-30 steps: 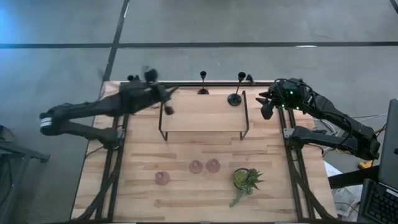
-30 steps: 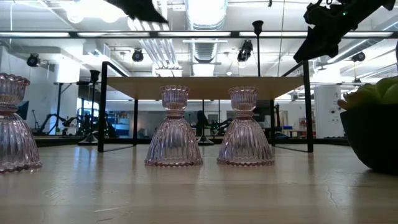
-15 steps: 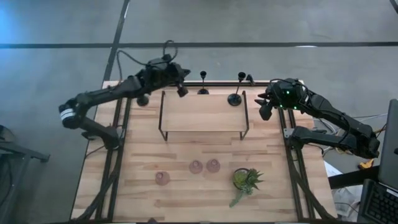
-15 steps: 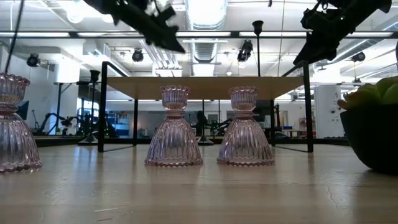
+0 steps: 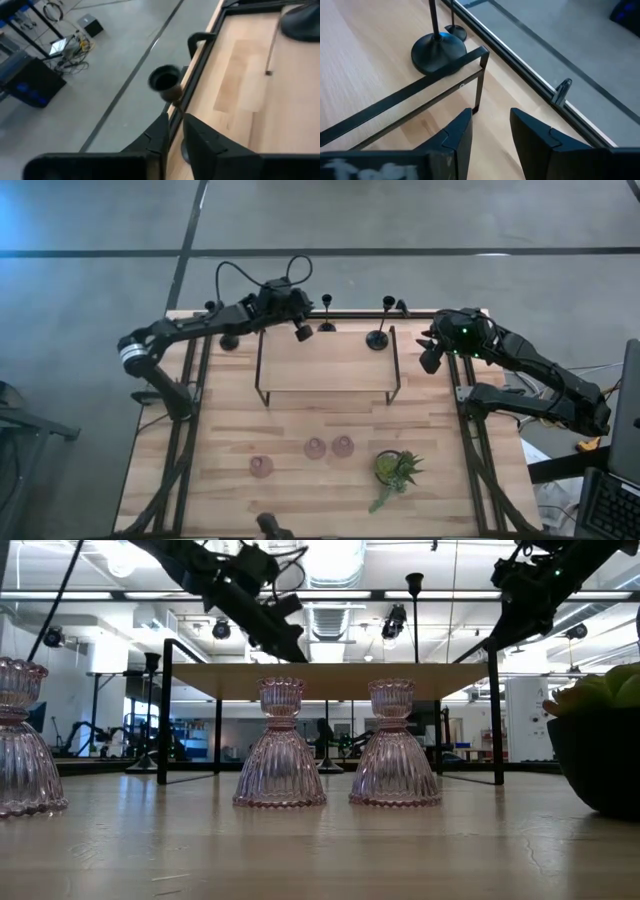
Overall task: Pick & Place candle stick holders
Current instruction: Put the right black candle holder on the shelf
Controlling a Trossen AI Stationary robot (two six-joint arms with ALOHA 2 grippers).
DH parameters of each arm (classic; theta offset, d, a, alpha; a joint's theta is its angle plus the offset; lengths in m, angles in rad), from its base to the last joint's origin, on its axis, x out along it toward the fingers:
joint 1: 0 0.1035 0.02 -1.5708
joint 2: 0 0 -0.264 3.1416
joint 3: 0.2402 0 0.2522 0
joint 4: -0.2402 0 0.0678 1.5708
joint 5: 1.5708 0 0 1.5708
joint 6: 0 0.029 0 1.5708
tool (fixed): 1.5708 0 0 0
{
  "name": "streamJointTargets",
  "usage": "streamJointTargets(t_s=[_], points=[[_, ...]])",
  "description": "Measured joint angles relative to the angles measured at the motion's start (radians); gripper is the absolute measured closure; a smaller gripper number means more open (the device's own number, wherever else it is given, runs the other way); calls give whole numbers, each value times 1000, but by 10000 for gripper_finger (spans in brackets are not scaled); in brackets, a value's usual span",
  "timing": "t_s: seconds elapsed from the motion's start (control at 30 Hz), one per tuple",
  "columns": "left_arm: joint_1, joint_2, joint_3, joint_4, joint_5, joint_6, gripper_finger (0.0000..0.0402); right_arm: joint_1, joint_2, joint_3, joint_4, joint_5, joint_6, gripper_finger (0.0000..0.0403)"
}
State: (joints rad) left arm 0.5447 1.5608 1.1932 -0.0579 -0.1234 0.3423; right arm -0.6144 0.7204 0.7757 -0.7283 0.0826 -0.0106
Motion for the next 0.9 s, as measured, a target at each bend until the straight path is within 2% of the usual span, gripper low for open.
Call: streamJointTargets(t_s=[0.13,0.27,0.53,0.9], points=[[6,35,13,-5,44,1,301,0,-1,0,0,0,-1,268],[20,56,20,0,104,24,284,1,-1,0,0,0,0,270],[50,101,20,1,139,34,282,1,0,0,0,-1,6,282],[60,182,38,52,190,24,282,1,0,0,1,-2,3,259]])
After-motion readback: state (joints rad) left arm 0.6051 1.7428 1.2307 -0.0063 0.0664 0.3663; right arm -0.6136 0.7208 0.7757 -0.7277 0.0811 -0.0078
